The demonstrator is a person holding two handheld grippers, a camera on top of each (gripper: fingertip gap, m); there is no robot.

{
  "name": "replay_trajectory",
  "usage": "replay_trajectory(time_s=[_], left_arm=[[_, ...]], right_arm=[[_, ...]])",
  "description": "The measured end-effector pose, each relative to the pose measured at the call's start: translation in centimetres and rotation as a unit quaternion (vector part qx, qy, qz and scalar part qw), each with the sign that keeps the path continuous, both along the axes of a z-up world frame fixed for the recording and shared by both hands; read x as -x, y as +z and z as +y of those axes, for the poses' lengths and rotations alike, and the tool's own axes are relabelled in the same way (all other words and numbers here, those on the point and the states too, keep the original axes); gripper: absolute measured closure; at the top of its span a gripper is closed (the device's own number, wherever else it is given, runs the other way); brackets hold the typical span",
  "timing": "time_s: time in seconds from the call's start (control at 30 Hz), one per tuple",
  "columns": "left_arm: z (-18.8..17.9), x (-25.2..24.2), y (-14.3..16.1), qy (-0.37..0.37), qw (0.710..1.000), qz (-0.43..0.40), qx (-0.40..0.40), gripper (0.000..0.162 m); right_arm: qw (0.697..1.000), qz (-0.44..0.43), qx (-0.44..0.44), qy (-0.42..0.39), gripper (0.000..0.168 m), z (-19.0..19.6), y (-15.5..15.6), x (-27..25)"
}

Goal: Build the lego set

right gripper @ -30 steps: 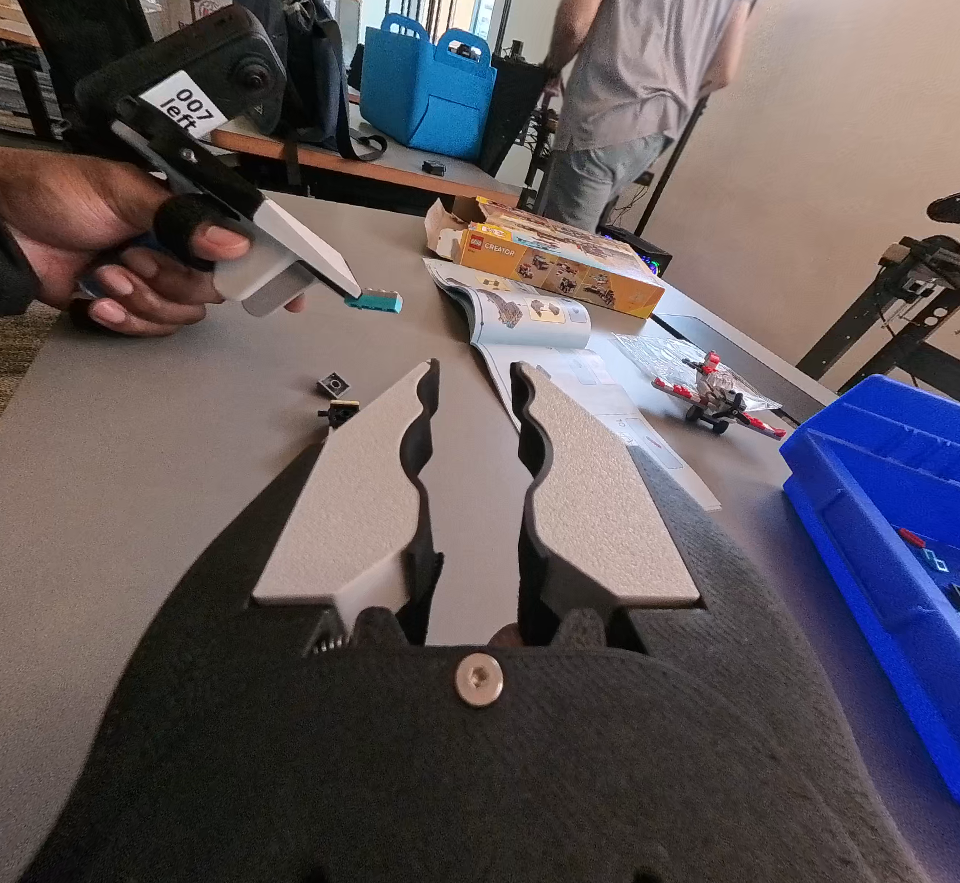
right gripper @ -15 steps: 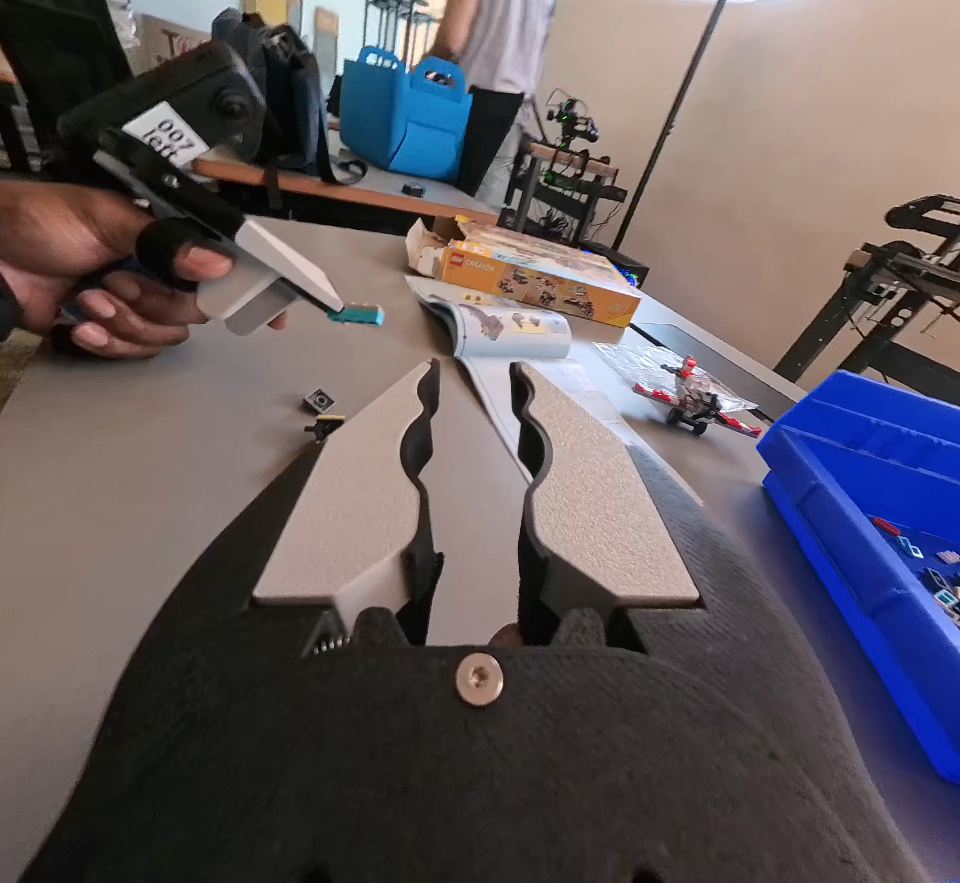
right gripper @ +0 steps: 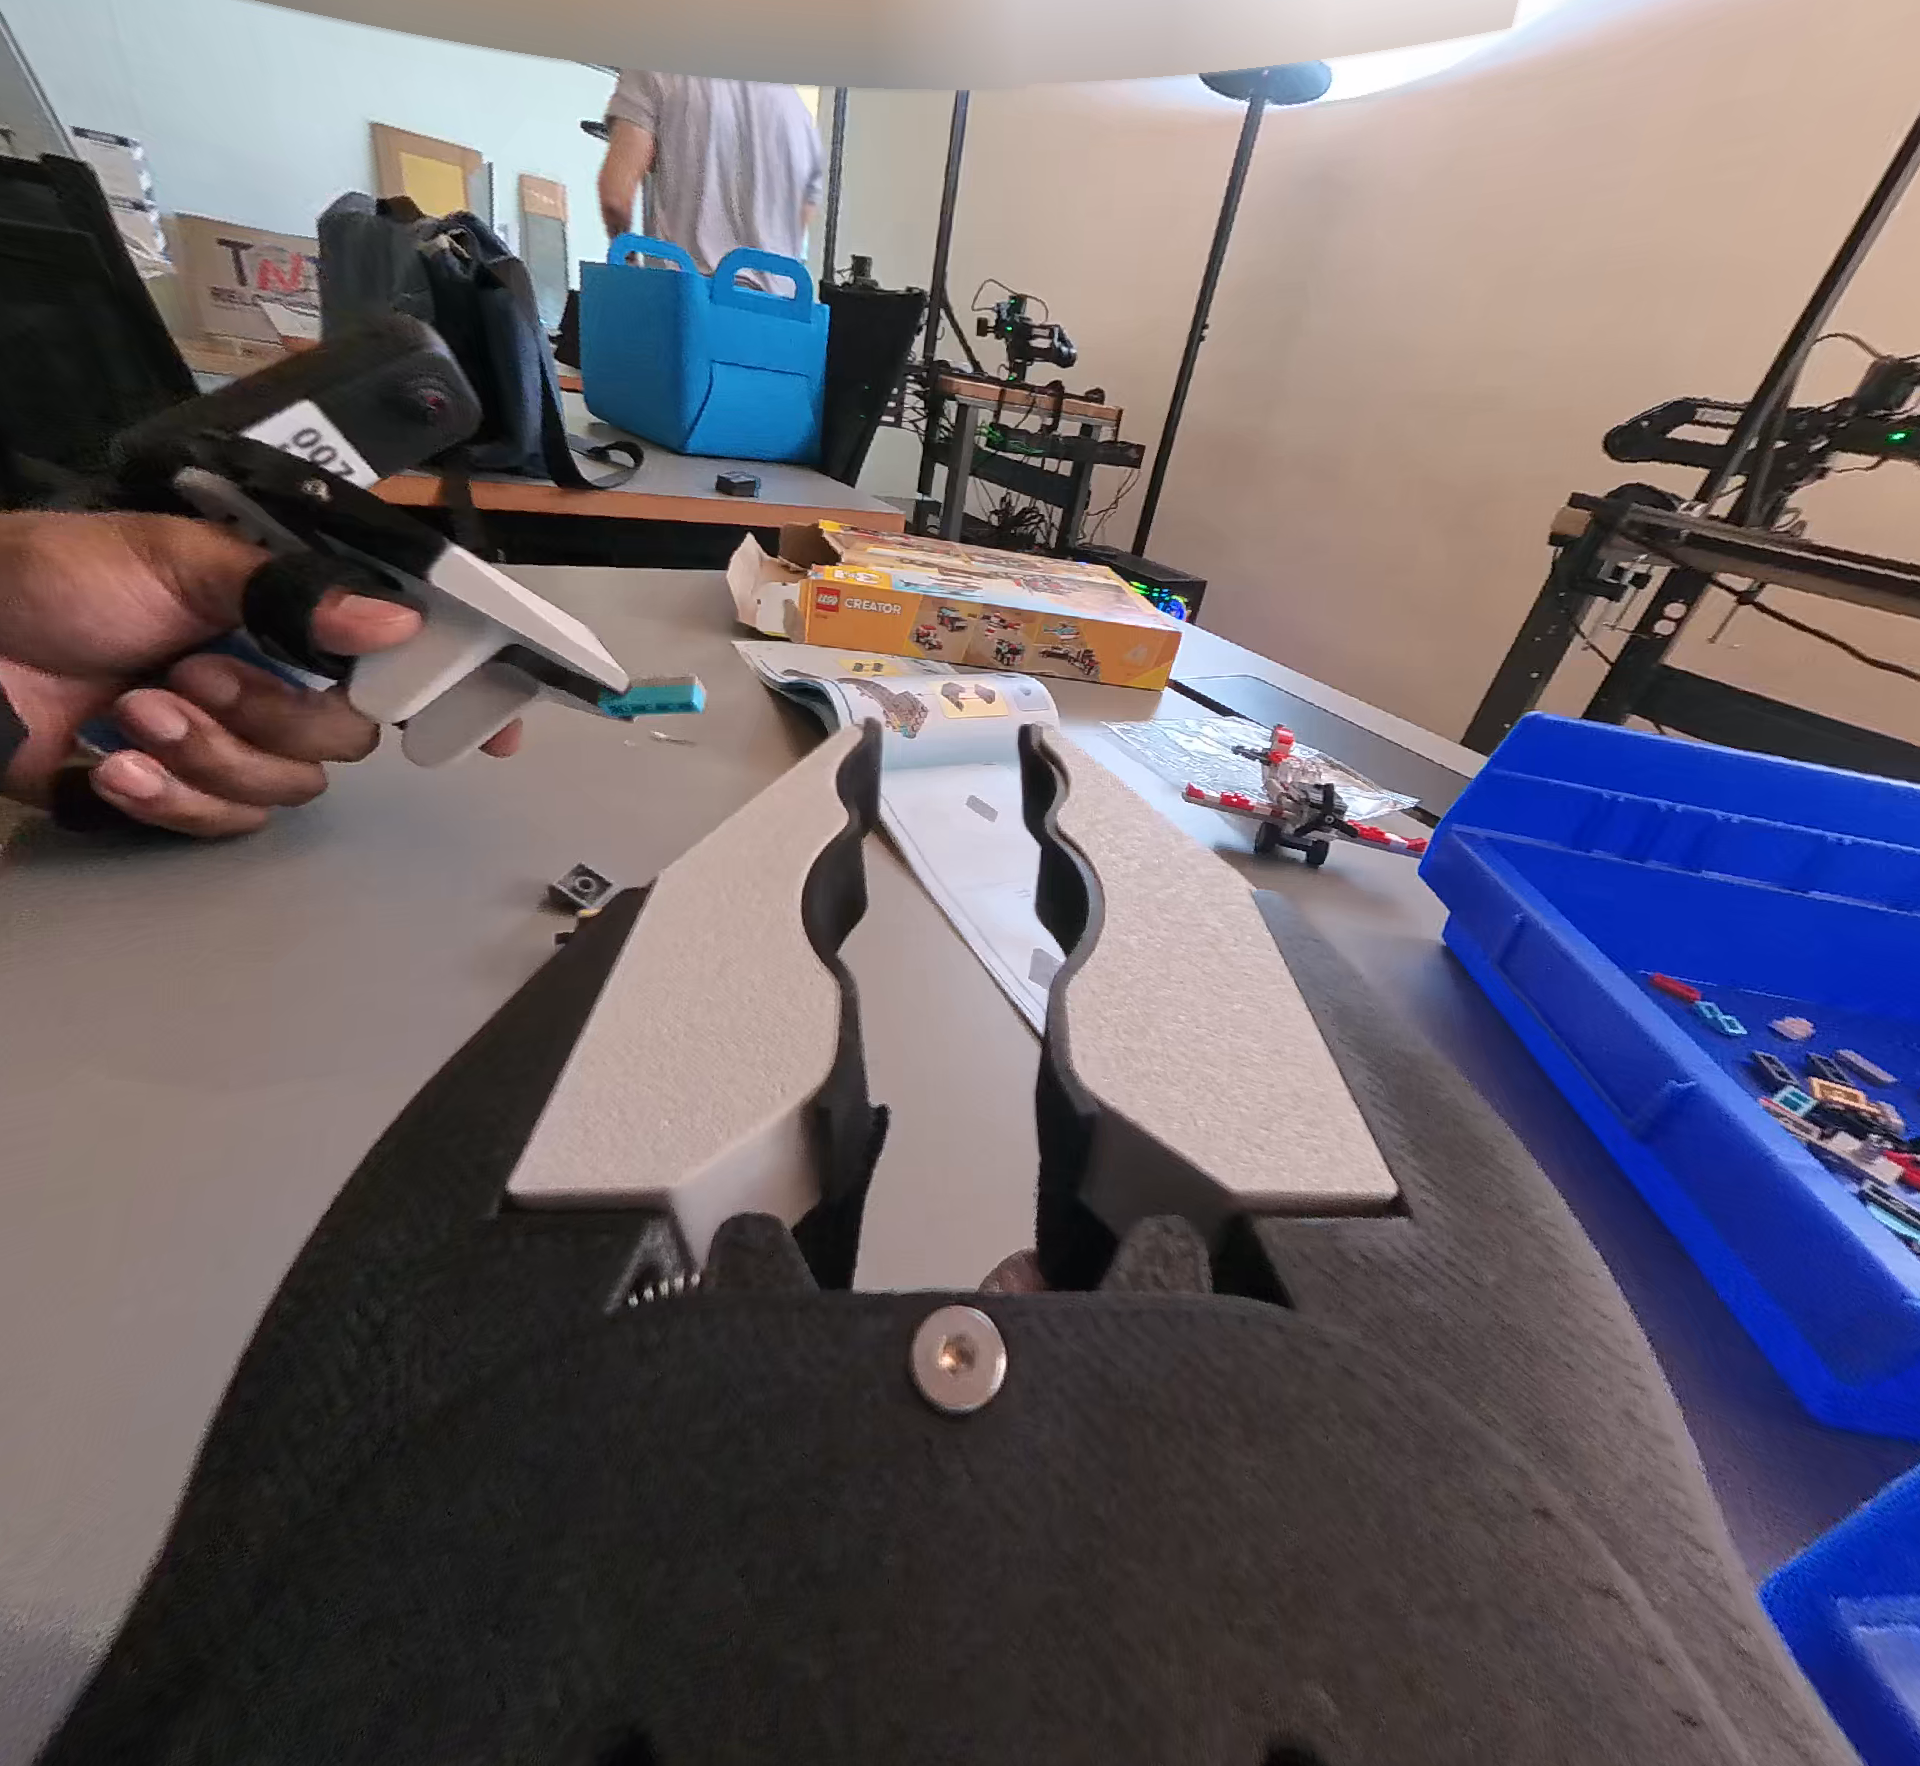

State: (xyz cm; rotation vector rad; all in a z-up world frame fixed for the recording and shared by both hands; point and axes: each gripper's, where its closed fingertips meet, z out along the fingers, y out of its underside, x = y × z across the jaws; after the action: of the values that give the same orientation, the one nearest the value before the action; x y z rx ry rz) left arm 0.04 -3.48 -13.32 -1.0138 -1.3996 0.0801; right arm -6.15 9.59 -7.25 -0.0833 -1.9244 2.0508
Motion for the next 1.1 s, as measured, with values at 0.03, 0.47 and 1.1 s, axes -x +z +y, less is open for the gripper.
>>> replay_trajectory(time_s=[0.03,0.47,1.1], left_arm=[[0.2,0.2,0.0,-0.007,1.0,-0.004,-0.005,0.15],[2.1,3.2,5.4,-0.043,0.996,0.07,0.03,0.15],[-3.3,3.9,2.1,0.018,0.994,0.06,0.089,0.15]], right_arm=[[1.0,0.003,-0.002,-0.002,0.141,0.0,0.0,-0.1],[0.997,0.04,-0.03,-0.052,0.141,1.0,-0.6,-1.0],[0.996,0.043,-0.035,-0.072,0.14,1.3,-0.7,-0.6]])
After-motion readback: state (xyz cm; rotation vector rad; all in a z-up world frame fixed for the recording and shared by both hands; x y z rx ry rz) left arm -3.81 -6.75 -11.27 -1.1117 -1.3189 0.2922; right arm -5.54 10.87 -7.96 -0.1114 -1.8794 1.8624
